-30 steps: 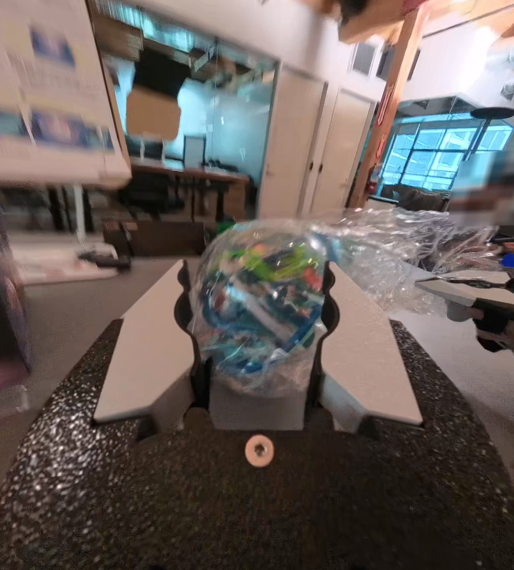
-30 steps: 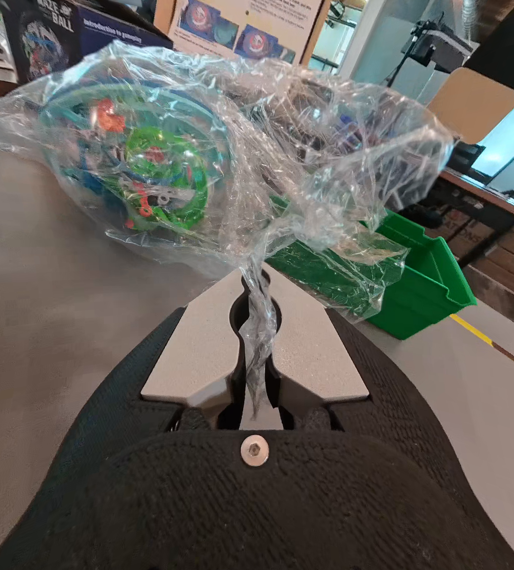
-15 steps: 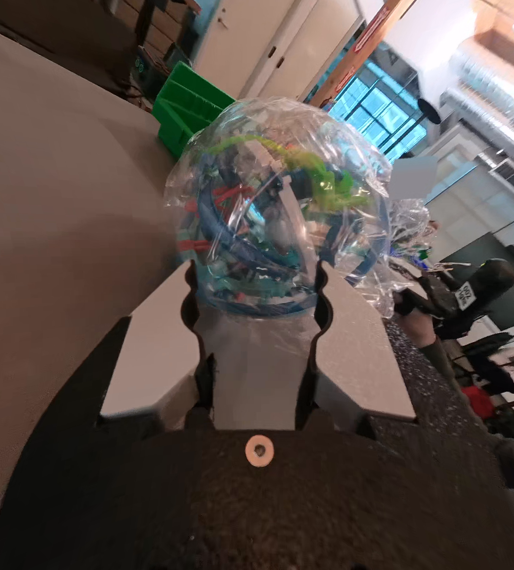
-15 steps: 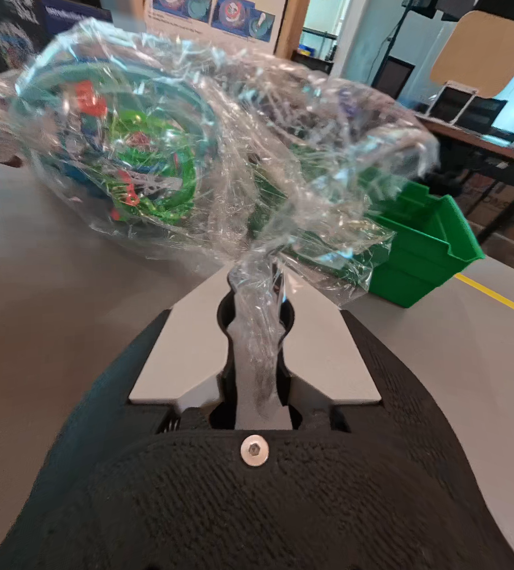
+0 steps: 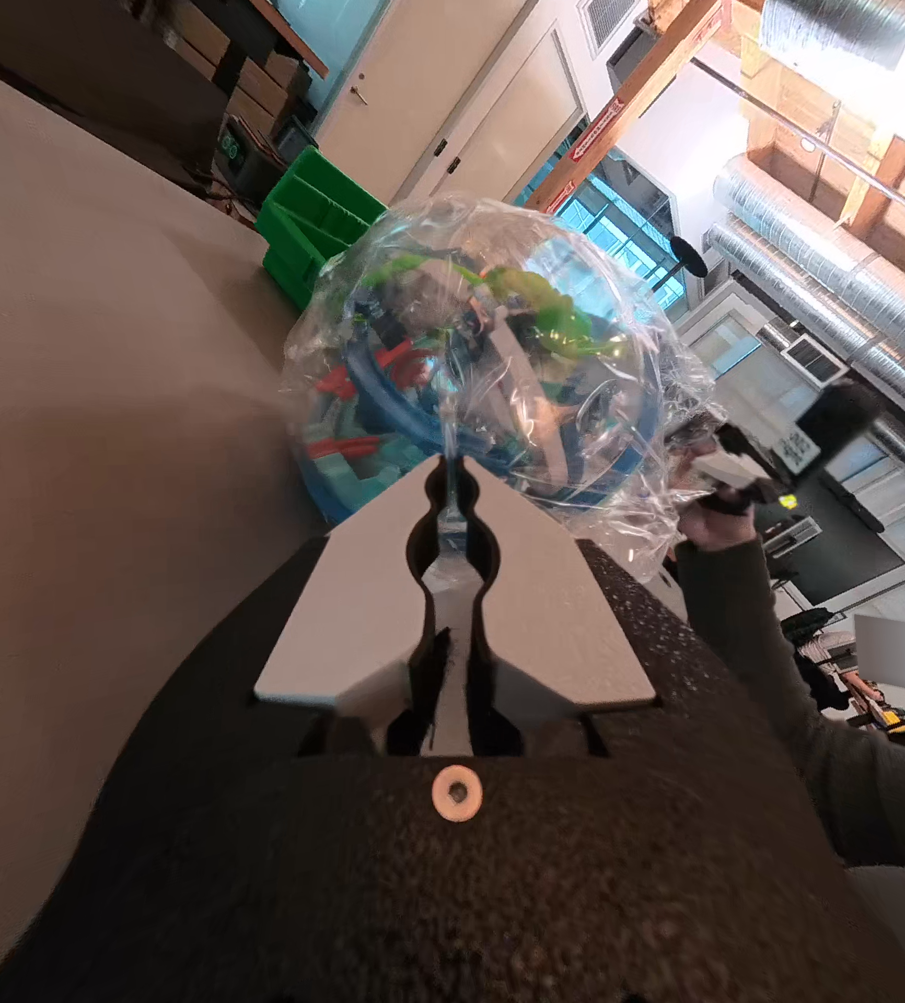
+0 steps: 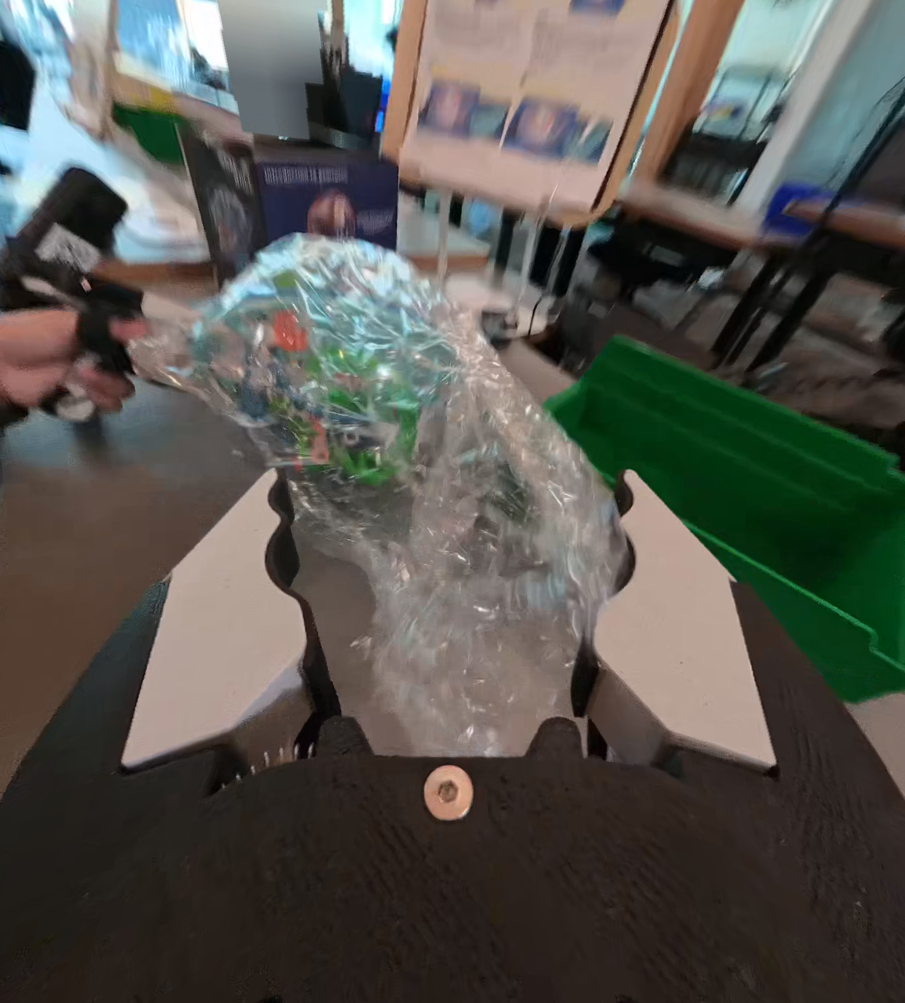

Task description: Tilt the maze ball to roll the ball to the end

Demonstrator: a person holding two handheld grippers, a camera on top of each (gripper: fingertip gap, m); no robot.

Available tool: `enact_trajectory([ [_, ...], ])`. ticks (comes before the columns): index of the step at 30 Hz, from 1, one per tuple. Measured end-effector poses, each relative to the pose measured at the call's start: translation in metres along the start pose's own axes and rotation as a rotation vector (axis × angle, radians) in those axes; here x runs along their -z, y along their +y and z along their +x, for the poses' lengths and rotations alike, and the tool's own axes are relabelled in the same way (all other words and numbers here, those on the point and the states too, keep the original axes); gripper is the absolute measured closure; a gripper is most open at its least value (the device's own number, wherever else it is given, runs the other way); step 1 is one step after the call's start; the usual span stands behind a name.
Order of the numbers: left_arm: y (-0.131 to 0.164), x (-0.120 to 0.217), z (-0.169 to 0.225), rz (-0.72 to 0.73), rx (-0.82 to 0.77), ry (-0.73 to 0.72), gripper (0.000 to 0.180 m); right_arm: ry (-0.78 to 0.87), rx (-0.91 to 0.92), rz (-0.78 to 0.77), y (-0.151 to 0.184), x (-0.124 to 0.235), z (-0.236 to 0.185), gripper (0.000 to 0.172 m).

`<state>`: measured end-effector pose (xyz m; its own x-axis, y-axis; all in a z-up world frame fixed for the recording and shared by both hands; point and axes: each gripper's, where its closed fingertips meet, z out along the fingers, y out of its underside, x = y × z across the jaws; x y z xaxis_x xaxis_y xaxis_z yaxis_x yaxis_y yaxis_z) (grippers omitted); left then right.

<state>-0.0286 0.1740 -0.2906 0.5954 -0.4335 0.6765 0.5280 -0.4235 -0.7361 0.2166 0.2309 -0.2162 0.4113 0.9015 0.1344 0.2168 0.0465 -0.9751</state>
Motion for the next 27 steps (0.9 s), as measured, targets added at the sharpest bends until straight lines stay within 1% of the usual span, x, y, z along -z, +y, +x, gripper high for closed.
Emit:
enact_trajectory([
  [1, 0.001, -0.001, 0.001, -0.007, -0.004, 0.004, 0.180, -0.026, 0.005, -0.072, 0.009, -0.015, 0.000, 0.062],
  [2, 0.002, -0.002, 0.002, -0.012, -0.004, 0.008, 0.180, -0.050, 0.014, -0.138, 0.019, -0.029, 0.000, 0.072],
  [3, 0.002, -0.002, 0.002, -0.015, -0.007, 0.006, 0.180, -0.068, 0.028, -0.192, 0.027, -0.042, 0.000, 0.086],
  [4, 0.003, -0.002, 0.001, -0.018, -0.015, 0.002, 0.180, -0.076, 0.047, -0.236, 0.033, -0.052, 0.000, 0.103],
  [5, 0.003, -0.002, 0.001, -0.019, -0.027, 0.000, 0.180, -0.083, 0.068, -0.267, 0.038, -0.062, 0.000, 0.125],
  [7, 0.003, -0.002, 0.005, -0.013, -0.080, 0.016, 0.180, -0.102, 0.099, -0.276, 0.038, -0.077, -0.005, 0.164],
  [8, 0.001, 0.000, 0.011, 0.012, -0.130, 0.031, 0.180, -0.100, 0.108, -0.264, 0.034, -0.083, -0.006, 0.172],
  [10, -0.004, 0.005, 0.028, 0.090, -0.260, 0.074, 0.180, -0.082, 0.134, -0.219, 0.019, -0.090, -0.007, 0.172],
  [11, -0.007, 0.008, 0.035, 0.130, -0.301, 0.082, 0.180, -0.070, 0.147, -0.175, 0.007, -0.091, -0.008, 0.172],
  [15, -0.025, 0.015, 0.055, 0.258, -0.393, 0.109, 0.180, -0.027, 0.194, -0.007, -0.048, -0.095, -0.006, 0.172],
  [18, -0.040, 0.018, 0.064, 0.348, -0.443, 0.112, 0.180, 0.006, 0.250, 0.042, -0.077, -0.105, 0.001, 0.172],
  [22, -0.060, 0.022, 0.076, 0.442, -0.504, 0.140, 0.180, 0.017, 0.288, 0.082, -0.103, -0.119, 0.009, 0.172],
  [27, -0.075, 0.020, 0.083, 0.500, -0.549, 0.161, 0.180, -0.005, 0.253, 0.115, -0.118, -0.134, 0.019, 0.172],
])
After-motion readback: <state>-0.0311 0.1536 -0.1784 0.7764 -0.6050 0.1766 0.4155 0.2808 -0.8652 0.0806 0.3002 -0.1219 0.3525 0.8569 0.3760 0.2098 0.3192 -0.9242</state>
